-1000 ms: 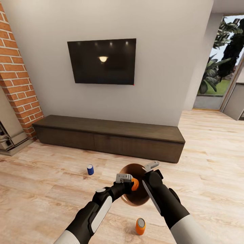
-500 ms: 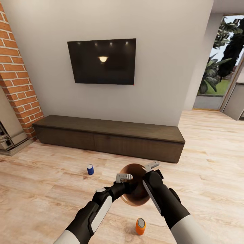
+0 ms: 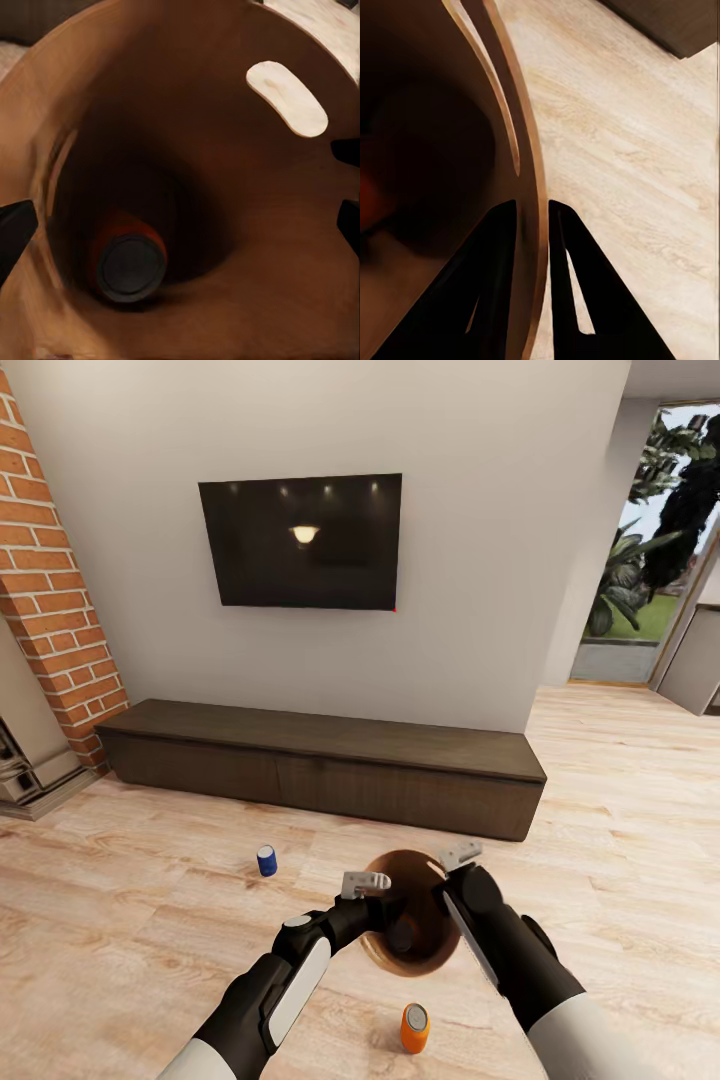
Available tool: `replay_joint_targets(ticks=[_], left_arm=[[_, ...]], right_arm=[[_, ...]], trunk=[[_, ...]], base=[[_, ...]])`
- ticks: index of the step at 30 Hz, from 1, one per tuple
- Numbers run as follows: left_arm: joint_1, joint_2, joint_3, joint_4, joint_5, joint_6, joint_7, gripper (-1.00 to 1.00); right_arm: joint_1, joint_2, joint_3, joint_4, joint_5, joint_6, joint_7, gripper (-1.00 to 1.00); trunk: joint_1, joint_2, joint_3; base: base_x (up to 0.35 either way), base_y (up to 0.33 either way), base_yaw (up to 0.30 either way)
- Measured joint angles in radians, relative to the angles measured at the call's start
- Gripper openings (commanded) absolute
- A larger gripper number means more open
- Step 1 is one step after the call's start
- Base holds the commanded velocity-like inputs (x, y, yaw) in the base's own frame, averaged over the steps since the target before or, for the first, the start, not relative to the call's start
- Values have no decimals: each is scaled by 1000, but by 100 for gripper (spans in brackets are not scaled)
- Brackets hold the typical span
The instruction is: Put the three can of soda from the living room inside the tash can in the kitchen.
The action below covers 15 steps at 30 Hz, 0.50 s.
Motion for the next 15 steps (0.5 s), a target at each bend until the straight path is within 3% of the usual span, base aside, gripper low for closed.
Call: replay_joint_targets(ticks=[3,5,7,9,11,15], left_arm=[[0,0,0,0,0,0,0,100],[0,0,0,0,0,0,0,100],[0,0,0,-1,0,0,0,100],[0,0,0,-2,0,0,-1,100],[0,0,0,-2,0,0,-1,100],[0,1,0,-4,0,0,-3,100]], right_arm=[[0,-47,-6,1,33,2,59,-100],[0,-84,-37,-1,15,1,105,-100],[0,-96,-60,-2,29,2,119,-100],[-1,-120,-97,-2,14,1,138,-100],[-1,-132,-106,-2,37,2,138,-100],[-2,-171,-125,-1,24,2,158,-100]], trunk=[[0,0,0],[0,0,0],[0,0,0],[0,0,0],[0,0,0],[0,0,0]], base=[[0,0,0],[0,0,0],[0,0,0],[0,0,0],[0,0,0],[0,0,0]])
